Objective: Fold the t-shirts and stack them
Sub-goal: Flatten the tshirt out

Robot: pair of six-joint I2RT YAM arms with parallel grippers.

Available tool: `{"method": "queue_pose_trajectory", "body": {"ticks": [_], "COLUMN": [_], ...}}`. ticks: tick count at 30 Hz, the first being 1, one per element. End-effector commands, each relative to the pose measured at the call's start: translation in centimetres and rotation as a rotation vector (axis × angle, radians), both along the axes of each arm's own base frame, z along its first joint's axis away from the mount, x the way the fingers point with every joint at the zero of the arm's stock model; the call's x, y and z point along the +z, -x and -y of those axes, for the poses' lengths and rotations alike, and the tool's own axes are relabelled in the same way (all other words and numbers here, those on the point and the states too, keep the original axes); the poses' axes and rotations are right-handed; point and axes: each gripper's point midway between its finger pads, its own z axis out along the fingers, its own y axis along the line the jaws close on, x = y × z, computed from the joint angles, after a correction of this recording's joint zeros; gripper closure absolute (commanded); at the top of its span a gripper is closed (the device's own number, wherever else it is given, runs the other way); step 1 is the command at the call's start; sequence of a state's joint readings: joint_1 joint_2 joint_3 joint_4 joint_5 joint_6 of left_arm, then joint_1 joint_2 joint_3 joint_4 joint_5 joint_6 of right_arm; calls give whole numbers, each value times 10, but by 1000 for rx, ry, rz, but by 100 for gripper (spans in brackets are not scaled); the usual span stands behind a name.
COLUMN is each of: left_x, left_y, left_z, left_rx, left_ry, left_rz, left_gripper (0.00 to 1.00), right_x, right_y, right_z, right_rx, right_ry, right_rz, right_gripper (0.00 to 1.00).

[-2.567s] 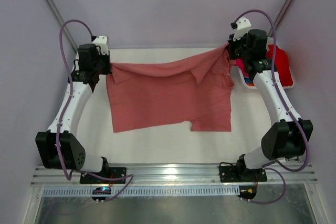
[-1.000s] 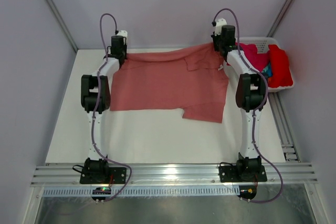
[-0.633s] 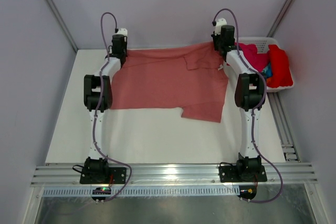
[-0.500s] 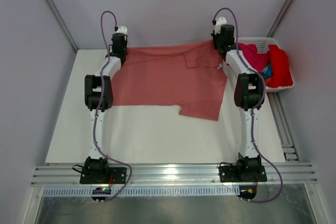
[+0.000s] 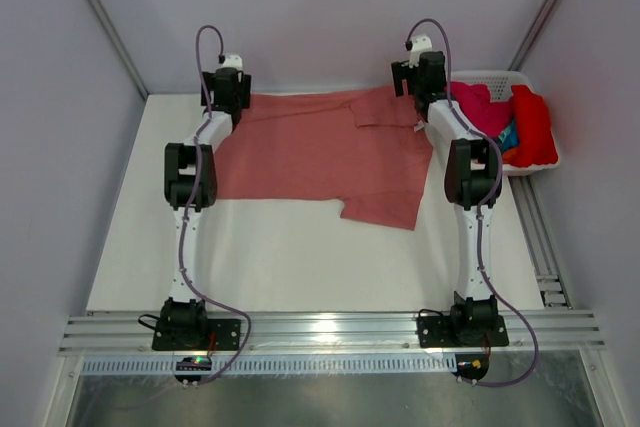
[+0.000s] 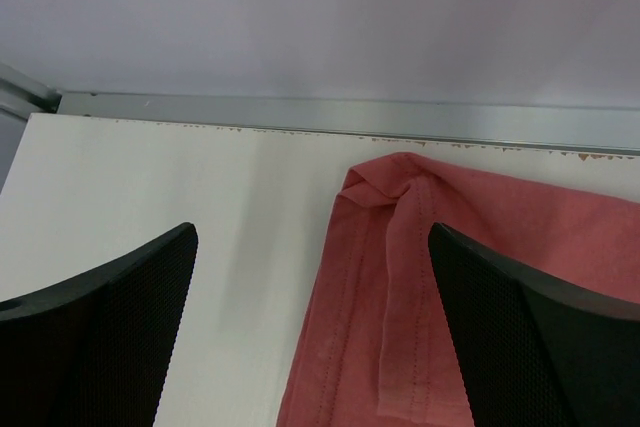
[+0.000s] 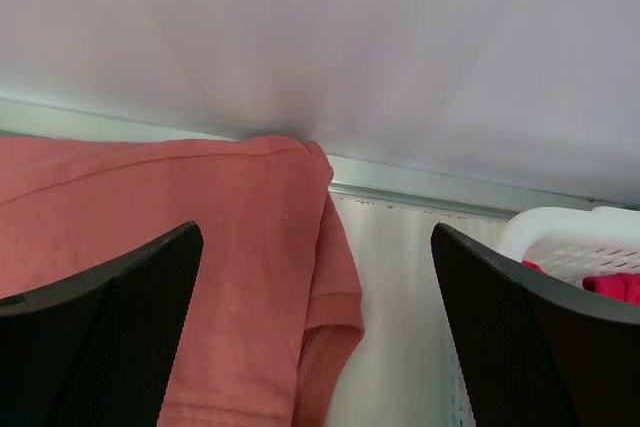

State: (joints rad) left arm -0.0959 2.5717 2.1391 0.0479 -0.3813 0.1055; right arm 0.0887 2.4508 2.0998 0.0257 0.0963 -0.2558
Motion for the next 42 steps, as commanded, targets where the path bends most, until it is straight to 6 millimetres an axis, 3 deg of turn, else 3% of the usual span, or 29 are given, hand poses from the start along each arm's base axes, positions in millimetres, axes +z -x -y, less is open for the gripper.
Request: {"method": "queue_pose_trajectory", "body": {"ticks": [1,5,6,8,9,10,11,13,15,16,17,18,19,20,22,24,25,29,32,35,42], "left_x": [41,65,71,90,96,84,101,99,94,93,111,93,92,96,82,80,69,57,49,41,18], "left_y": [-9,-4,-1,8,14,28,35,53,86,95,108,122,132,146,168,186,196,210,213,219,226], "left_z": [-7,-15,-18,-25,-32,-33,-33,-30,-30,-30,-30,-30,-30,-26,-20,-10,-7,19,55,77,95], "left_rx": [43,72,88,124,173,186,194,198,205,194,181,170,140,112,67,18,-2,-143,-320,-408,-479], "left_ry": [-1,-35,-44,-62,-59,-58,-35,-1,2,1,1,-5,-29,-19,-1,39,48,122,242,329,378], "left_rz": [112,128,129,120,119,19,14,-60,-150,-171,-161,-219,-255,-292,-373,-422,-462,-523,-551,-592,-669], "left_gripper": [1,1,1,1,1,1,1,1,1,1,1,1,1,1,1,1,1,1,1,1,7], "right_x": [60,81,95,93,108,103,95,99,92,83,78,73,52,56,30,21,13,4,2,-4,-21], "right_y": [-9,-3,1,12,21,28,41,65,88,111,124,137,156,176,208,226,236,246,241,239,234], "right_z": [3,2,2,-1,-3,-7,-7,-9,-11,-10,-21,-25,-28,-36,-40,-48,-49,-56,-63,-64,-66], "right_rx": [-26,-25,-23,-1,4,35,47,86,122,132,198,232,265,318,365,407,413,428,420,410,427], "right_ry": [1,10,15,42,46,50,58,70,77,80,59,53,52,37,30,8,-1,-8,8,18,86], "right_rz": [179,199,208,148,148,107,40,-7,-65,-124,-156,-184,-249,-279,-384,-428,-476,-503,-505,-522,-559], "right_gripper": [1,1,1,1,1,1,1,1,1,1,1,1,1,1,1,1,1,1,1,1,1]}}
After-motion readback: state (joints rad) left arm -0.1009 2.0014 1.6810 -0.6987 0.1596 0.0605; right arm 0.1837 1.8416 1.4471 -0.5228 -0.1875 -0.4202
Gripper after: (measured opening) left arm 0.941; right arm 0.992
